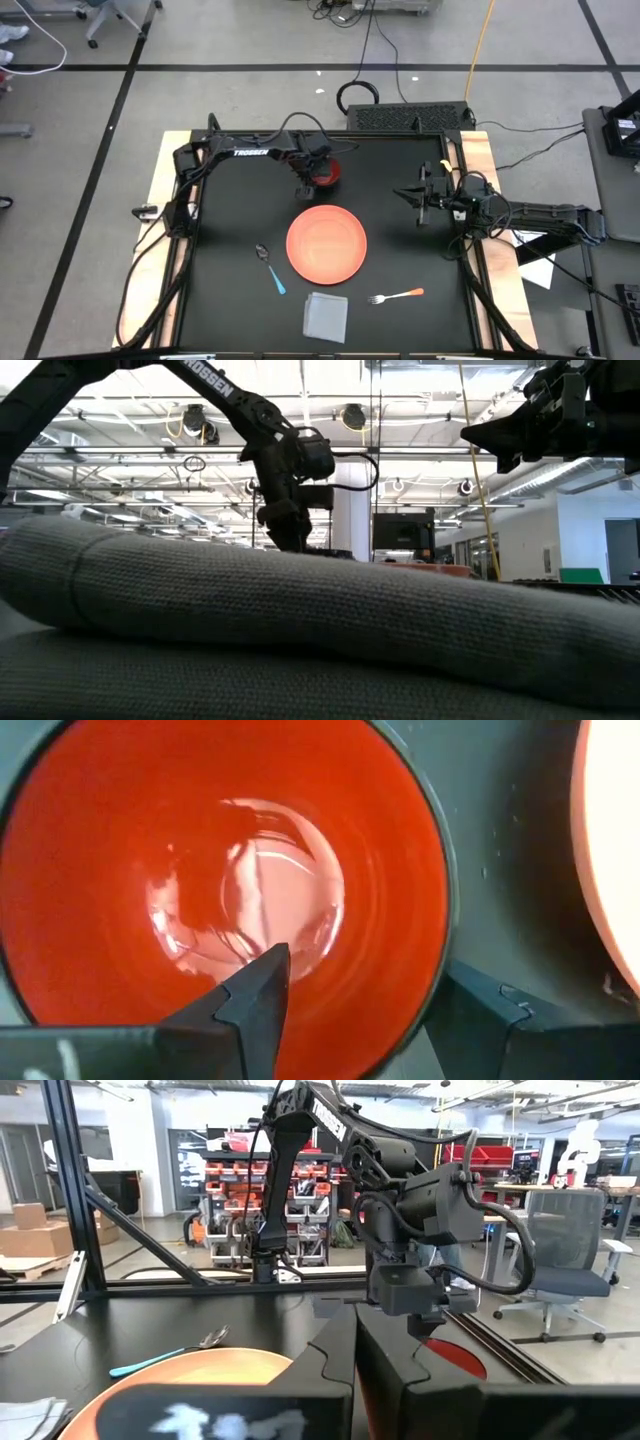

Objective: Set table place
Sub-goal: Put the brown bowl on the orange plate

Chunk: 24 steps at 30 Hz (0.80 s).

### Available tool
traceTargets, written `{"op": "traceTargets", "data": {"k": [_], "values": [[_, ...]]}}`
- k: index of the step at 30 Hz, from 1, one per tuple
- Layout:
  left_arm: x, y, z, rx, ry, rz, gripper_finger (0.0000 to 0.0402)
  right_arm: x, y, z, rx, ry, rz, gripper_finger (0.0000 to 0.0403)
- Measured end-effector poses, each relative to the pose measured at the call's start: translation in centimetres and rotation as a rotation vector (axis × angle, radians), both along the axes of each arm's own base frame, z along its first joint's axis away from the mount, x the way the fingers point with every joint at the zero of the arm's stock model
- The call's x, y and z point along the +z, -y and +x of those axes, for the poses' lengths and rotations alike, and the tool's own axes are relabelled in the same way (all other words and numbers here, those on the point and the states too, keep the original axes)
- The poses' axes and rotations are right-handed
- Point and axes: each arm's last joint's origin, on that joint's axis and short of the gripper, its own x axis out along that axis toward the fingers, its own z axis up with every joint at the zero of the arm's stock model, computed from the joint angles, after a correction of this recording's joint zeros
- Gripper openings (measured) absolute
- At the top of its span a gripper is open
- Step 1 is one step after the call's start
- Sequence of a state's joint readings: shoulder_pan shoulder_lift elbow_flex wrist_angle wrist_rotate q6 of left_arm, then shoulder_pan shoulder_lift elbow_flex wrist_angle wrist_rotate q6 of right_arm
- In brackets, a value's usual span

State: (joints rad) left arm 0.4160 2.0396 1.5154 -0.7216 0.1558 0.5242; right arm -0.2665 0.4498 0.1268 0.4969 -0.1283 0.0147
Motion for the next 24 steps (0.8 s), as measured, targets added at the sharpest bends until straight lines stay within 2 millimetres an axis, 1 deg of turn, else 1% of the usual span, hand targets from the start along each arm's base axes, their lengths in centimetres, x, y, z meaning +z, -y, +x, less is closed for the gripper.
{"op": "traceTargets", "data": {"k": [6, 8, 11, 20, 22, 24], "values": [[0.1, -0.13, 0.25, -0.003, 0.026, 0.019, 0.021, -0.04, 0.01, 0.03, 0.0, -0.004, 0.001, 0.0], [0.11, -0.15, 0.28, -0.006, 0.028, 0.026, 0.0198, -0.04, 0.01, 0.03, 0.0, -0.004, 0.001, 0.0], [0.11, -0.15, 0.28, -0.009, 0.028, 0.027, 0.0162, -0.04, 0.01, 0.03, 0.0, -0.004, 0.001, 0.0], [0.1, -0.21, 0.26, -0.037, 0.02, 0.059, 0.0019, -0.04, 0.01, 0.03, -0.001, -0.004, 0.001, 0.0], [0.13, -0.14, 0.31, -0.046, 0.022, 0.063, 0.0012, -0.04, 0.01, 0.03, 0.0, -0.004, 0.001, 0.0], [0.13, 0.01, 0.36, -0.064, 0.016, 0.078, 0.0017, -0.04, 0.01, 0.03, 0.0, -0.004, 0.001, 0.0]]}}
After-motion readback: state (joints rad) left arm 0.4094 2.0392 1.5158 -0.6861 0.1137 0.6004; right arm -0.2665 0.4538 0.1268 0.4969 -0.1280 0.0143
